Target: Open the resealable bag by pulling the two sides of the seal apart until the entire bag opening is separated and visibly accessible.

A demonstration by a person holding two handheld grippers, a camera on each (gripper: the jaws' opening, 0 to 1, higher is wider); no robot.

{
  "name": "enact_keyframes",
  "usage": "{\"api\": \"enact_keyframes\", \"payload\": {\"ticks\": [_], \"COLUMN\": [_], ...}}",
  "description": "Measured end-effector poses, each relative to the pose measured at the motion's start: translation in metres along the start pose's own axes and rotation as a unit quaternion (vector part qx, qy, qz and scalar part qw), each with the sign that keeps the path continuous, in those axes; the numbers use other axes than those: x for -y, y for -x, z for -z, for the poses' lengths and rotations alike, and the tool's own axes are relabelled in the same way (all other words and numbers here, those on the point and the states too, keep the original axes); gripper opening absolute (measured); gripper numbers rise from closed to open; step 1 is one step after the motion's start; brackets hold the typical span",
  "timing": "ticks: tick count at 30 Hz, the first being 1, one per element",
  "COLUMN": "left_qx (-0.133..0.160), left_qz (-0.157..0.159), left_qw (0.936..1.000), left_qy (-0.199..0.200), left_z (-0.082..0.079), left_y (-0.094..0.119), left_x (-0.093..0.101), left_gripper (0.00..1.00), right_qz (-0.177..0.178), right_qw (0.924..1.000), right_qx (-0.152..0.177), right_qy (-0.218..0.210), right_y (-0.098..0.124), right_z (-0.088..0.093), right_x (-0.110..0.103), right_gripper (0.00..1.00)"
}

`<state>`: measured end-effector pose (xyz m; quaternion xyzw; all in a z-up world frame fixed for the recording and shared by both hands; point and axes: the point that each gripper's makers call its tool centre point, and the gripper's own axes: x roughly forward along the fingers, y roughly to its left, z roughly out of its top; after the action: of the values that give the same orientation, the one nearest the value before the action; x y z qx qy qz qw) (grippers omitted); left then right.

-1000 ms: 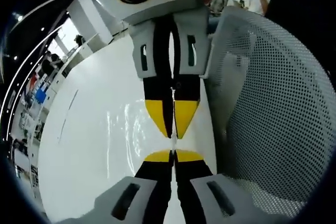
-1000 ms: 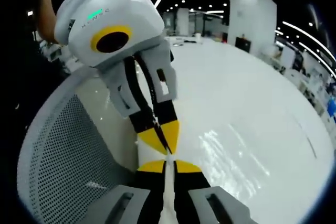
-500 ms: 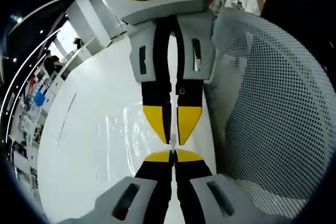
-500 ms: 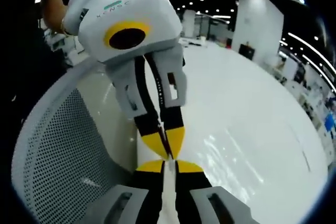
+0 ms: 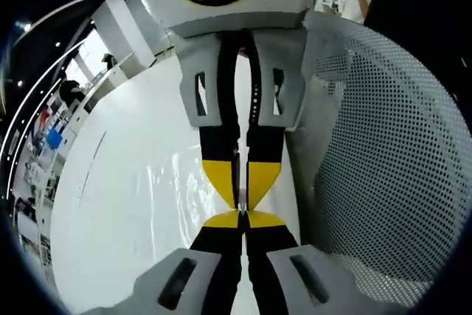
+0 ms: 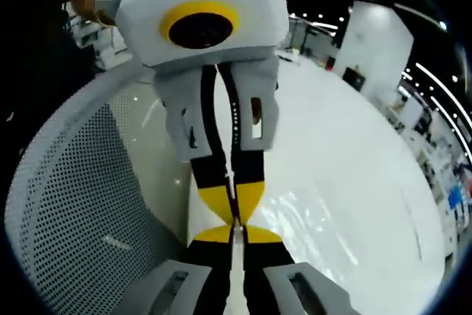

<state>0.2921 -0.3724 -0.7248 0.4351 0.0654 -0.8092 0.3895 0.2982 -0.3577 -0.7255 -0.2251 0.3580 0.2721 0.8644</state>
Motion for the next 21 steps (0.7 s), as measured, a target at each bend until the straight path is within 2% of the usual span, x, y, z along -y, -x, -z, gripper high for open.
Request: {"api": "enact_keyframes", "payload": {"ticks": [2, 21], "left_qx": [0.0, 0.004], "left_qz": [-0.002, -0.013], "left_qw": [1.0, 0.9999], "left_qy": [-0.001, 0.01], "left_z": [-0.0005, 0.0025], "left_y": [-0.0003, 0.0062], "left_x": [0.0001, 0.0046], "left_gripper": [0.0, 0.0], "right_qz": [0.001, 0.006], "right_qw": [0.9999, 0.9997], "right_qx": [-0.006, -0.016], "right_qy": [0.01, 0.017], "right_y": [-0.0002, 0.002], "right_z": [0.0006, 0.0086], "right_x": [-0.0002, -0.0033], "right_gripper": [0.0, 0.0]}}
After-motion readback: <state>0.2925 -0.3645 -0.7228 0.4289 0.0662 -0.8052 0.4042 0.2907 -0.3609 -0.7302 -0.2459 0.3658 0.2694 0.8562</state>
